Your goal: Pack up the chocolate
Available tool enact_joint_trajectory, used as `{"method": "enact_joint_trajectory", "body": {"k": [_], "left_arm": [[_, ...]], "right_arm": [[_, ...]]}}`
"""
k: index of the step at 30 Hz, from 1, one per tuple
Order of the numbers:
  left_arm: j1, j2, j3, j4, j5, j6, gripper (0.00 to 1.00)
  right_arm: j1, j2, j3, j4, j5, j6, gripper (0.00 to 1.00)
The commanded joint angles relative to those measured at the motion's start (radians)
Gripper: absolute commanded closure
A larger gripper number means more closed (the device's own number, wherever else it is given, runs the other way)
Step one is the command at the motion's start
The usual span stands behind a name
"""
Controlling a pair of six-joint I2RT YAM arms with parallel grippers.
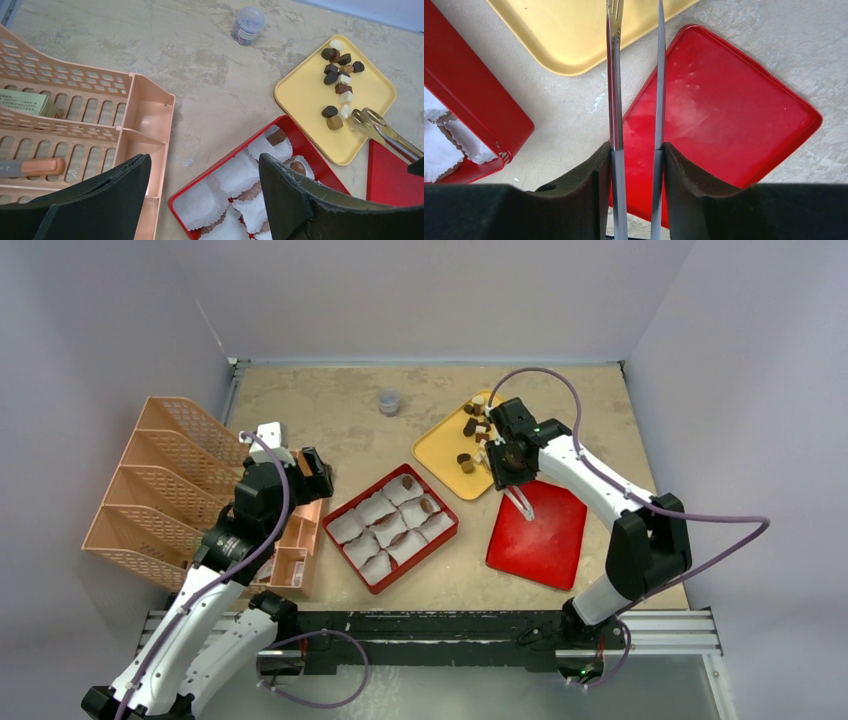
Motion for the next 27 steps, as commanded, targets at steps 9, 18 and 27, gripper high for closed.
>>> {"method": "enact_joint_trajectory", "body": {"k": [9, 18, 27], "left_arm": [[0.004, -0.006, 0.016, 0.035, -0.005, 0.018, 0.22], [0.004, 0.001, 0.017, 0.037, -0.001, 0.016, 0.22], [0.004, -0.005, 0.017, 0.037, 0.003, 0.016, 0.22]], "right_arm": [[-0.002, -0.014, 0.009, -0.011, -0.007, 0.013, 0.58], [-0.002, 0.031, 0.048, -0.02, -0.003, 0.002, 0.63], [-0.002, -0.049, 0.033, -0.009, 0.008, -0.003, 0.81]]}}
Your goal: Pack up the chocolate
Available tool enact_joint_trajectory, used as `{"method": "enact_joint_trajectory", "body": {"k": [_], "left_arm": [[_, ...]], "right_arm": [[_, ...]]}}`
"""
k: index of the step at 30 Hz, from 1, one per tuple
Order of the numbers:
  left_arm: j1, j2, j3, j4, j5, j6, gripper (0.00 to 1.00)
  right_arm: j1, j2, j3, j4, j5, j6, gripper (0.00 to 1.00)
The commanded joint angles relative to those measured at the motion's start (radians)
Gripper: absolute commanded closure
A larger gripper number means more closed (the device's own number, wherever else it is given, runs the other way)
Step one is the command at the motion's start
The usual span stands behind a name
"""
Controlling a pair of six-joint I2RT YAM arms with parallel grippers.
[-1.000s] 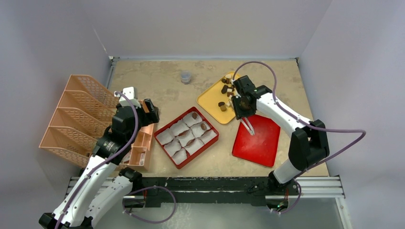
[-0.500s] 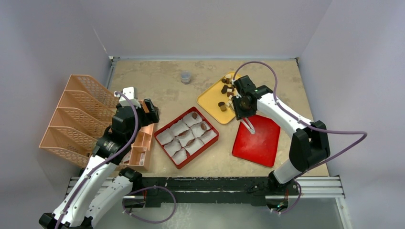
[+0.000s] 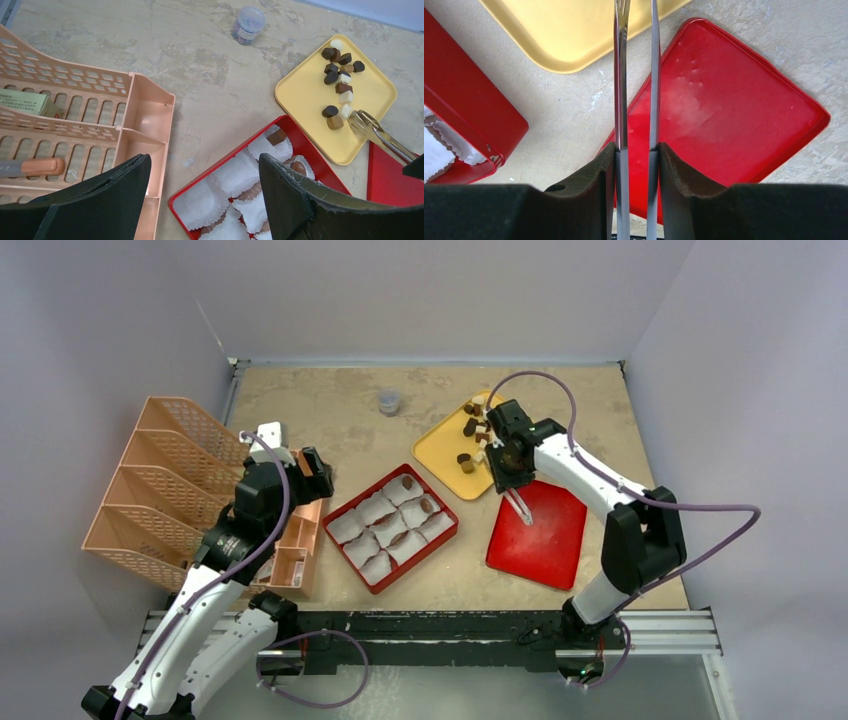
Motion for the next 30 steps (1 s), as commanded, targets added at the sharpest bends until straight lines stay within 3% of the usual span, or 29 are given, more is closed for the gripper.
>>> {"method": "enact_joint_trajectory", "body": {"k": [1, 8, 16, 30], "left_arm": [[0.004, -0.007, 0.017, 0.036, 0.004, 0.016, 0.22], [0.004, -0.047, 0.013, 0.041, -0.03, 0.007, 0.22], [0.004, -0.049, 0.016, 0.033, -0.047, 0.001, 0.23], [0.004, -0.142, 0.013, 0.032, -0.158, -0.002, 0.23]], "right_arm": [[-0.002, -0.103, 0.027, 0.009, 0.01, -0.003, 0.81], [-0.001, -0.192, -0.011, 0.062, -0.037, -0.013, 0.86], [0.069, -0.265, -0.041, 0.09, -0.096, -0.004, 0.85], [0.401, -0.221, 0.088, -0.016, -0.035, 0.102, 0.84]]}}
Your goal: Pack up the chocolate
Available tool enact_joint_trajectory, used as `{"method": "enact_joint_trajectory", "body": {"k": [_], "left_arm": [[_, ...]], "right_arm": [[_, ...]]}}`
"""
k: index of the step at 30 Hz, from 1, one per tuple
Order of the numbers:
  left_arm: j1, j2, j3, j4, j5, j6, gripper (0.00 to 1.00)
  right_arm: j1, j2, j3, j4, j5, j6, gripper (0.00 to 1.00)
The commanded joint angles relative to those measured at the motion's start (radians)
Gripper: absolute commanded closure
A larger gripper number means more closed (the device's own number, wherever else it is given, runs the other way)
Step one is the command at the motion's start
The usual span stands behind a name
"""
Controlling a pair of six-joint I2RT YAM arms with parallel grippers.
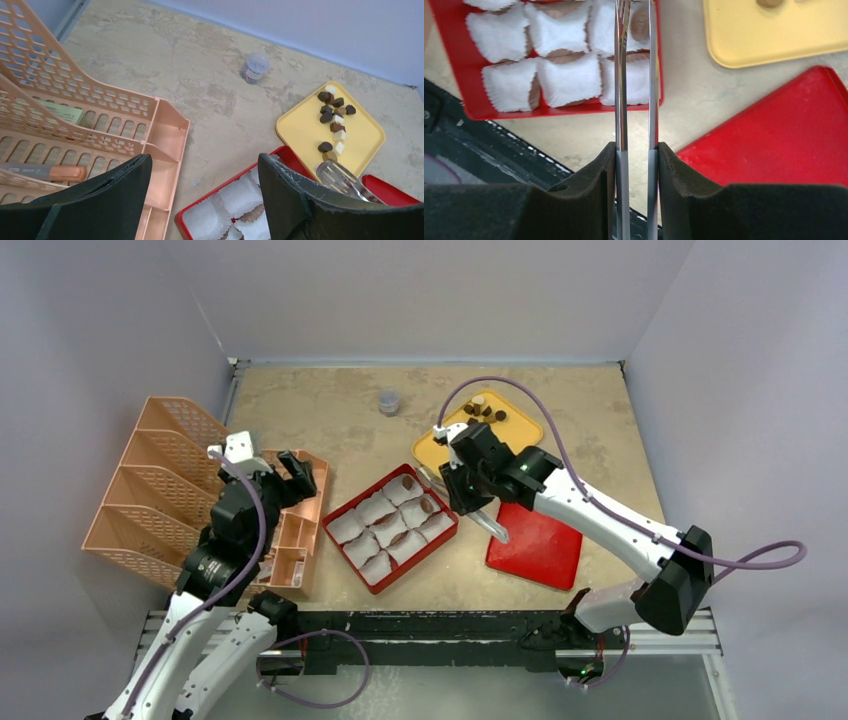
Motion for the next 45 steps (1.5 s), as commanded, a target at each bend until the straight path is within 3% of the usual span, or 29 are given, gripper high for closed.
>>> {"method": "enact_joint_trajectory", "body": {"k": [1, 26, 33, 45], "left_arm": [[0.004, -0.027, 0.014, 0.031, -0.065, 0.001, 0.23], [0.004, -0.043, 0.008, 0.035, -0.067, 0.001, 0.23], [0.004, -0.024, 0.015, 0.034, -0.024, -0.008, 0.23], [0.005, -0.038, 0.009, 0.036, -0.034, 0.002, 0.23]], "right_arm": [[0.065, 0.015, 0.079, -0.057, 0.04, 0.056, 0.84], [0.144, 0.002, 0.028, -0.218, 0.007, 0.06, 0.78], [0.144, -0.005, 0.149, -0.267, 0.005, 0.033, 0.77], [0.144, 0.19, 0.316, -0.476, 0.023, -0.012, 0.76]]}}
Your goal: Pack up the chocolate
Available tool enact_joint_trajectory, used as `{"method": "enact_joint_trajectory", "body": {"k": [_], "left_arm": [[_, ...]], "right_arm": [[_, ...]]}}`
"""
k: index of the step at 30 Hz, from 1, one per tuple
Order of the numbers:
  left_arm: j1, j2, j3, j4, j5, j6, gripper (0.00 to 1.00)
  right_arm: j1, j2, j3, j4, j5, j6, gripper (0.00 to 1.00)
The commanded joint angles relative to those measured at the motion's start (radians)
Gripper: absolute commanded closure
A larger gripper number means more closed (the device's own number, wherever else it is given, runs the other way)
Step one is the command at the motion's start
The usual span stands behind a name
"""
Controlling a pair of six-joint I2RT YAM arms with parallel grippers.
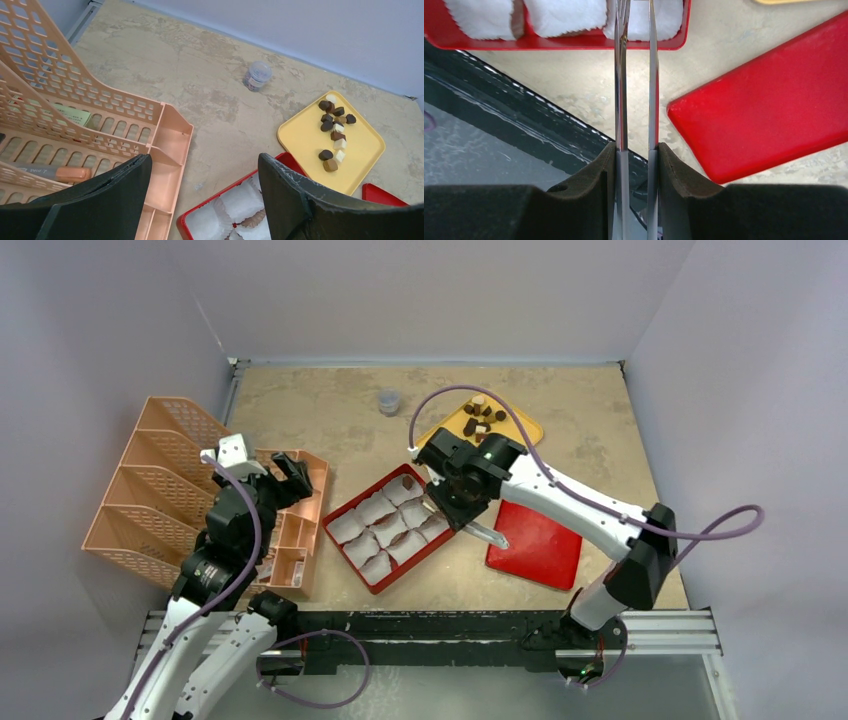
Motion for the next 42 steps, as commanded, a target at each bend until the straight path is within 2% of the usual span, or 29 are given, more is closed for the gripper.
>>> {"method": "enact_joint_trajectory", "body": {"k": [1, 14, 24, 35, 42], "left_arm": [[0.005, -0.001, 0.009, 0.034, 0.002, 0.001, 0.23], [0.004, 0.002, 0.01, 0.024, -0.04, 0.001, 0.22], [0.004, 0.004, 0.008, 0.026, -0.027, 0.0, 0.22], [0.004, 0.002, 0.009, 0.029, -0.027, 0.0, 0.22], [0.004, 0.018, 0.01, 0.029, -0.026, 0.001, 0.22]], "right_arm": [[0.006, 0.029, 0.061, -0.116, 0.001, -0.02, 0.76], [0.006, 0.085, 0.098, -0.21, -0.08, -0.034, 0.71], [0.006, 0.134, 0.117, -0.25, -0.015, -0.029, 0.67], [0.005, 0.136, 0.158, -0.291, -0.048, -0.009, 0.6], [0.005, 0.112, 0.204, -0.299, -0.028, 0.003, 0.62]]}}
